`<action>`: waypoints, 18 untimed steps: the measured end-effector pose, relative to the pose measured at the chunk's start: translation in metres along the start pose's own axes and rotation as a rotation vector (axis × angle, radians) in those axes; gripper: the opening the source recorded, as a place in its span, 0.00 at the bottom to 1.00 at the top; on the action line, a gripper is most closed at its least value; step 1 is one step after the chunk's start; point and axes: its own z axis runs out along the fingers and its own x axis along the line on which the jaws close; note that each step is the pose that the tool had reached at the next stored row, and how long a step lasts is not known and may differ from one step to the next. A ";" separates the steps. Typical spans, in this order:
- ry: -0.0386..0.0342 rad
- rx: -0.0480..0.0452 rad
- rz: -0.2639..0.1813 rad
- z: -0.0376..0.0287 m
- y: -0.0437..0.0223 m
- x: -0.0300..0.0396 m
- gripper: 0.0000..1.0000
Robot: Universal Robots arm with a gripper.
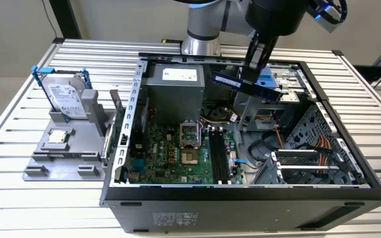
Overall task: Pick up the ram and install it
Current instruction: 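Insert the ram into the slot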
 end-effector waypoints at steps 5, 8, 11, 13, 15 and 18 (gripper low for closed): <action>-0.0007 0.0001 0.046 0.0000 0.0000 0.0000 0.00; -0.0010 0.0001 0.076 0.0000 0.0000 0.0000 0.00; -0.0015 0.0002 0.110 0.0000 0.0000 0.0000 0.00; -0.0019 0.0002 0.133 0.0000 0.0000 0.0000 0.00; -0.0022 0.0002 0.156 0.0000 0.0000 0.0000 0.00; -0.0027 0.0002 0.191 0.0000 0.0000 0.0000 0.00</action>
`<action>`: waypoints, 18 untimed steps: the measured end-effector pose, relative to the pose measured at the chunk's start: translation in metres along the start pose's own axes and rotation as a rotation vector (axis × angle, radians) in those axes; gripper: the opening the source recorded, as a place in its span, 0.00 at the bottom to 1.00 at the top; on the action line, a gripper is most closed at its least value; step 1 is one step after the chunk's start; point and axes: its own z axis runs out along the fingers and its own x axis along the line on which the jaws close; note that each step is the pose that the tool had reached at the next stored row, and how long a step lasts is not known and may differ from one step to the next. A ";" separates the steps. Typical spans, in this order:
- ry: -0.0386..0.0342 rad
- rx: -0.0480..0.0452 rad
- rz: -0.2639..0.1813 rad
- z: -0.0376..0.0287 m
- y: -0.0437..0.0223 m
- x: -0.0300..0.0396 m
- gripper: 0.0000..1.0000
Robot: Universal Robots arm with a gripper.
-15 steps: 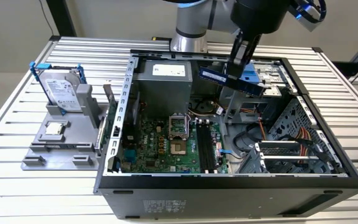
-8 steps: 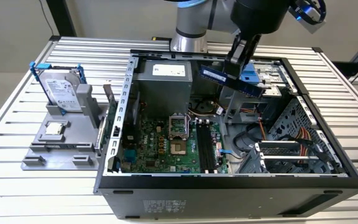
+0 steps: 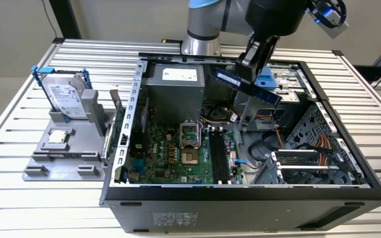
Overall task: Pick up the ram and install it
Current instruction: 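Insert the ram into the slot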
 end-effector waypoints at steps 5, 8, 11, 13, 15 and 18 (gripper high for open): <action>-0.0007 0.0001 0.058 0.0000 0.0000 0.0000 0.00; -0.0013 0.0002 0.095 0.0000 0.0000 0.0000 0.00; -0.0018 0.0002 0.133 0.0000 0.0000 0.0000 0.00; -0.0021 0.0003 0.159 0.0000 0.0000 0.0000 0.00; -0.0025 0.0003 0.184 0.0000 0.0000 0.0000 0.00; -0.0030 0.0004 0.220 0.0000 0.0000 0.0000 0.00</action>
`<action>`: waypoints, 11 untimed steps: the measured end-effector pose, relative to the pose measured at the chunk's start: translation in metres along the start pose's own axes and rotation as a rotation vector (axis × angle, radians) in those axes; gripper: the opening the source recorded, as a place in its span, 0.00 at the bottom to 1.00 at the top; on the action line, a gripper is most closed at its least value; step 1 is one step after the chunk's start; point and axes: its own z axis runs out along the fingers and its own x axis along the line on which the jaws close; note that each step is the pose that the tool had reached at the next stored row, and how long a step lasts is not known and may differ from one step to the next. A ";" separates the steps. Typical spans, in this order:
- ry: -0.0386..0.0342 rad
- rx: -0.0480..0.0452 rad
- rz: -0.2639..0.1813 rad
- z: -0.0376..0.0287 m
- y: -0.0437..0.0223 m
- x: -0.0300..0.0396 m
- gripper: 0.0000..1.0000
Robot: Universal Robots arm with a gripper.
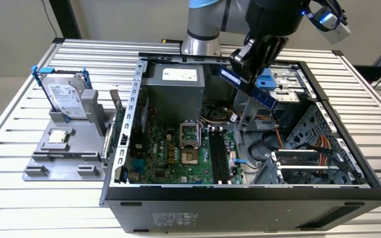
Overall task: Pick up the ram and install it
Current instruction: 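Insert the ram into the slot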
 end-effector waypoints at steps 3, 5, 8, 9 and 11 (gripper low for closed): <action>-0.0006 -0.0001 0.038 0.0000 0.0000 0.0000 0.00; -0.0009 0.0000 0.062 0.0001 0.0000 0.0000 0.00; -0.0014 0.0001 0.098 0.0000 0.0000 0.0000 0.00; -0.0015 0.0001 0.110 0.0000 0.0000 0.0000 0.00; -0.0018 0.0001 0.135 0.0000 0.0000 0.0000 0.00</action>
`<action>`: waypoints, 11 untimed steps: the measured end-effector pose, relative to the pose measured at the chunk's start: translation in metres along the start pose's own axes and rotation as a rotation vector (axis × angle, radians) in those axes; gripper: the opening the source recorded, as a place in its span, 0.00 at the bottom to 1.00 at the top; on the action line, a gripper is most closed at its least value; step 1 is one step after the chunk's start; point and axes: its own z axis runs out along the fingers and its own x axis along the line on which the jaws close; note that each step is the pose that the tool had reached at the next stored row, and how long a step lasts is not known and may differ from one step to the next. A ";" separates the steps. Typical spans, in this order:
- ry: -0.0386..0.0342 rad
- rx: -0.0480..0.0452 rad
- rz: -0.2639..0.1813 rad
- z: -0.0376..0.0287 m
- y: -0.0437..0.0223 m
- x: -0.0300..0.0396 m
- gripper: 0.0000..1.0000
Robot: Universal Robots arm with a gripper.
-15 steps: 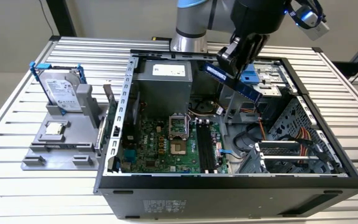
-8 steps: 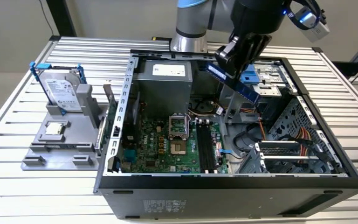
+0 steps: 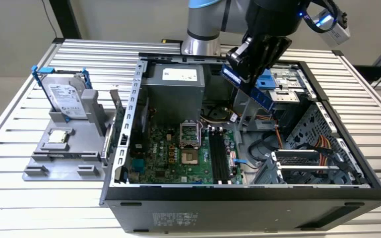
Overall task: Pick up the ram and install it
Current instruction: 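Insert the ram into the slot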
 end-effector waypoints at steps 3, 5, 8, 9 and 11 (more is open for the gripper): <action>-0.0005 0.0001 0.038 0.0000 0.0000 0.0000 0.00; -0.0009 0.0000 0.062 0.0000 0.0000 0.0000 0.00; -0.0014 0.0001 0.099 0.0000 0.0000 0.0000 0.00; -0.0015 0.0001 0.110 0.0000 0.0000 0.0000 0.00; -0.0019 0.0002 0.135 0.0000 0.0000 0.0000 0.00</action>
